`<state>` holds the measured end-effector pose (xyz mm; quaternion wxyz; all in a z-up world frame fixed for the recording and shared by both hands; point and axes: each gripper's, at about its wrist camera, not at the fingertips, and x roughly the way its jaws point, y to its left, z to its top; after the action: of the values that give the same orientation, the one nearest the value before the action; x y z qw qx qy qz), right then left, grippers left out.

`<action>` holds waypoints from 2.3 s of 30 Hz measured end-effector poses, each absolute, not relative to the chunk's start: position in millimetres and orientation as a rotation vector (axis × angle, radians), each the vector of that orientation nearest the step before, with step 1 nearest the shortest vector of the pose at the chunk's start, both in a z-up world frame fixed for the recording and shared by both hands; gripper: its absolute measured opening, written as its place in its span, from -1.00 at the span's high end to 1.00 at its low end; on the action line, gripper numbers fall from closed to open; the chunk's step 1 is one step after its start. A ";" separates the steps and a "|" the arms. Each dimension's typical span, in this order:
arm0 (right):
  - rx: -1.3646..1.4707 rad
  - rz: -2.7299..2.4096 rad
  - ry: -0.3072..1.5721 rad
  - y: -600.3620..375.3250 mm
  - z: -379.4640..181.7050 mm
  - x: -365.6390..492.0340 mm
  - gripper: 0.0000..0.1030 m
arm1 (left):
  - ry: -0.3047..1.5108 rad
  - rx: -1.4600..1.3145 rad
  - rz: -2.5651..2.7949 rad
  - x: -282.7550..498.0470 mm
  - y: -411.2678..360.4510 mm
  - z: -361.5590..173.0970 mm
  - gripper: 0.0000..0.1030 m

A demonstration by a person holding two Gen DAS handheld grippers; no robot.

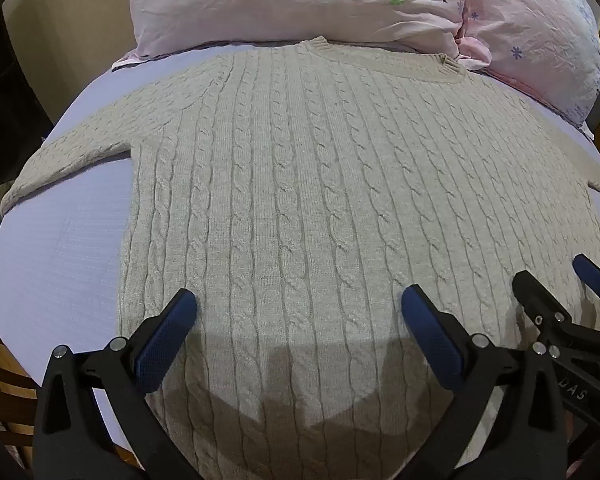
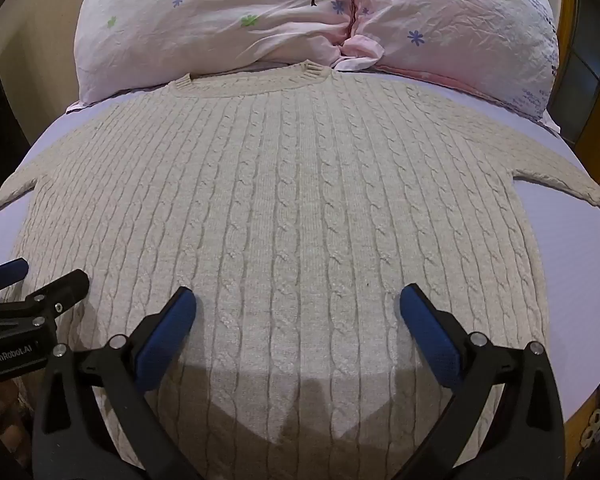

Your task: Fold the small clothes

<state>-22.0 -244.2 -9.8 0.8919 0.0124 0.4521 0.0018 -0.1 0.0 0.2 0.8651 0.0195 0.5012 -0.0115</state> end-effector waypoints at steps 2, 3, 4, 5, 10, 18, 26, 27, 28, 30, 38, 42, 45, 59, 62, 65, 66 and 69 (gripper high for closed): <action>0.027 0.004 0.939 -244.5 -9.9 -22.1 -0.97 | 1.047 0.041 -0.024 -0.2 0.0 0.3 -0.97; 0.027 0.004 0.939 -244.6 -9.9 -22.1 -0.97 | 1.049 0.041 -0.024 0.0 0.0 0.3 -0.97; 0.027 0.004 0.939 -244.7 -9.9 -22.2 -0.97 | 1.050 0.041 -0.024 0.1 0.1 0.3 -0.97; 0.027 0.004 0.938 -244.9 -9.9 -22.4 -0.97 | 1.051 0.040 -0.023 0.3 0.1 0.3 -0.97; 0.026 0.004 0.939 -244.7 -10.2 -21.9 -0.97 | 1.055 0.040 -0.023 2.3 0.4 0.6 -0.97; 0.026 0.004 0.940 -245.0 -10.6 -21.7 -0.97 | 1.046 0.041 -0.023 0.0 0.0 0.6 -0.97; 0.026 0.004 0.941 -245.0 -10.9 -22.0 -0.97 | 1.043 0.041 -0.023 -0.3 0.0 0.6 -0.97; 0.026 0.004 0.940 -245.0 -10.9 -22.0 -0.97 | 1.043 0.042 -0.023 -0.4 0.0 0.6 -0.97; 0.026 0.004 0.941 -245.0 -10.9 -22.0 -0.97 | 1.042 0.042 -0.023 -0.4 0.0 0.6 -0.97; 0.026 0.003 0.940 -245.0 -10.9 -22.1 -0.97 | 1.043 0.042 -0.023 -0.4 0.0 0.6 -0.97; 0.026 0.003 0.940 -245.3 -10.4 -22.2 -0.97 | 1.041 0.042 -0.023 -0.6 0.0 0.7 -0.97; 0.026 0.003 0.940 -245.4 -10.2 -22.2 -0.97 | 1.040 0.042 -0.023 -0.7 -0.1 0.7 -0.97; 0.026 0.003 0.940 -245.3 -10.2 -22.2 -0.97 | 1.039 0.042 -0.023 -0.8 0.0 0.7 -0.97; 0.026 0.003 0.939 -245.5 -10.2 -22.3 -0.97 | 1.034 0.042 -0.023 2.5 -1.8 3.8 -0.97; 0.026 0.003 0.939 -245.6 -10.2 -22.3 -0.97 | 1.033 0.043 -0.023 0.9 0.5 7.9 -0.97; 0.026 0.003 0.939 -245.5 -10.3 -22.4 -0.97 | 1.033 0.043 -0.022 0.3 -0.2 7.8 -0.97; 0.026 0.003 0.939 -245.4 -10.3 -22.4 -0.97 | 1.032 0.043 -0.022 0.2 -0.1 7.7 -0.97; 0.026 0.003 0.939 -245.2 -10.4 -22.5 -0.97 | 1.030 0.043 -0.022 -0.1 -0.1 7.7 -0.97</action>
<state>-22.5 -245.2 -10.4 0.8917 0.0123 0.4524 0.0016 -0.1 -0.1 7.7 0.8699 0.0207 0.4927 -0.0104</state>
